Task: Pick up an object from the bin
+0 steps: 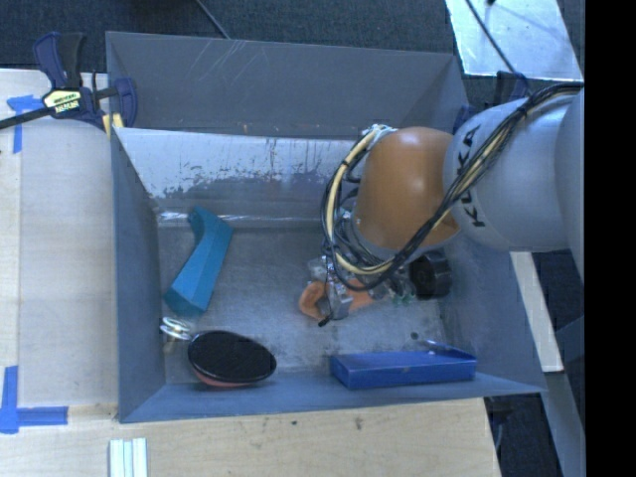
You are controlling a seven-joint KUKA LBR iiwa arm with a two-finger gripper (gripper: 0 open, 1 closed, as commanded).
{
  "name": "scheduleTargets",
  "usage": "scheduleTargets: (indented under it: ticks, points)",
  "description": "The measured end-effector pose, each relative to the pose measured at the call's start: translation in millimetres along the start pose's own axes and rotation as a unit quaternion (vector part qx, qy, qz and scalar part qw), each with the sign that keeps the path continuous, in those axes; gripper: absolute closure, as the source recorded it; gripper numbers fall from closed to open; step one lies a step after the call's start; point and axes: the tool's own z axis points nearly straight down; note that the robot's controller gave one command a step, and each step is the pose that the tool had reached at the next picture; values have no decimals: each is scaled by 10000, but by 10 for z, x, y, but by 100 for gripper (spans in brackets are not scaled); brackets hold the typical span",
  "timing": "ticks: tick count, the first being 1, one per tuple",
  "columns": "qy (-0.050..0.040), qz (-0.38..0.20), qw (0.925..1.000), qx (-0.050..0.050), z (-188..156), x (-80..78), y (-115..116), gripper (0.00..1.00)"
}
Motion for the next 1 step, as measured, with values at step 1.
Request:
scheduleTargets:
  ticks: [1]
  points:
    - [1, 68, 10000, 3, -2075, -64, 48, 100]
